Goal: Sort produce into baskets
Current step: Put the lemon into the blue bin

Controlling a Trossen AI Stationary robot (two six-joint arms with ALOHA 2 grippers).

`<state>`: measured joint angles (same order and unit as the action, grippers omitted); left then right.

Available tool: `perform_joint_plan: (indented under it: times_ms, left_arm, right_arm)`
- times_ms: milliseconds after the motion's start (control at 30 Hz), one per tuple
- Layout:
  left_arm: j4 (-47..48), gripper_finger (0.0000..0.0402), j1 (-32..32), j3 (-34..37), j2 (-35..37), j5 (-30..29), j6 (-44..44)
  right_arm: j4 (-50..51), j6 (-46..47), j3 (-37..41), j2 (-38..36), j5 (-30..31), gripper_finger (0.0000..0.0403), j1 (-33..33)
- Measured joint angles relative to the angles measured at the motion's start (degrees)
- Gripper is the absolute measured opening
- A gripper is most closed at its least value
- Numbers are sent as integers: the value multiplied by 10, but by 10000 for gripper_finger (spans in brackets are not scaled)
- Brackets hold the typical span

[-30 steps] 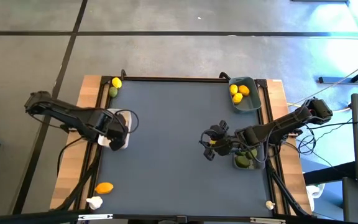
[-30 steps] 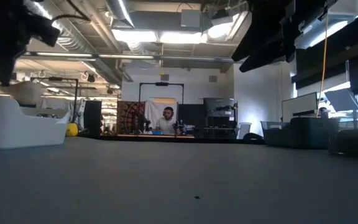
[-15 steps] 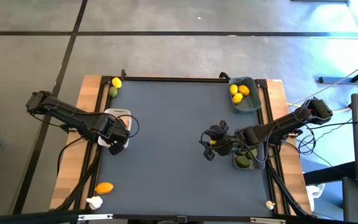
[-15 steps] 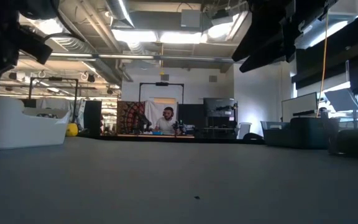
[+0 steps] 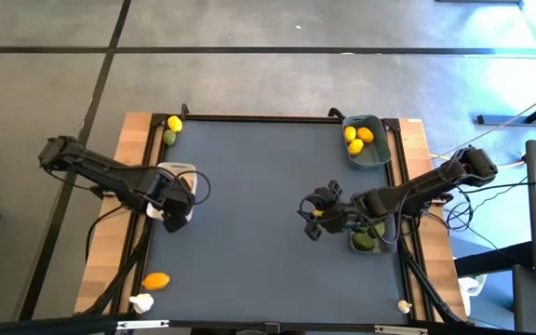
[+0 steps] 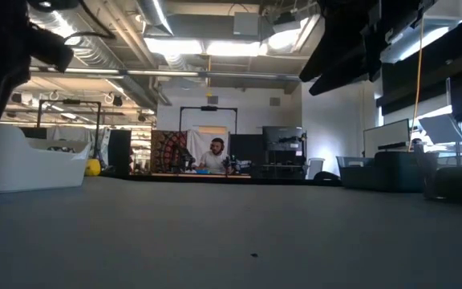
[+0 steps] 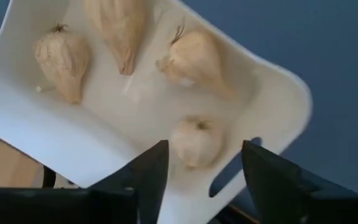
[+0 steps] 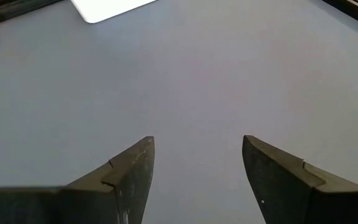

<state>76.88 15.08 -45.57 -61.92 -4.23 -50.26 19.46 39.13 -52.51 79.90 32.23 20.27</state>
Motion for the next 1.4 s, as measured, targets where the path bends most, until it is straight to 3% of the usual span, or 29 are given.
perform_joint_plan:
  times_ms: [400,733,1033,1400]
  left_arm:
    - [-113,288,54,-30,26,20,6]
    - [-209,290,161,-30,26,58,-35]
    - [-211,290,280,-30,23,50,-156]
    - [-263,290,368,-30,-55,67,-215]
  right_arm:
    - [-6,0,0,26,-22,241,0]
    - [-25,-12,0,26,-23,241,0]
    - [-26,-15,0,26,-23,241,0]
    - [-27,-15,0,26,-34,241,0]
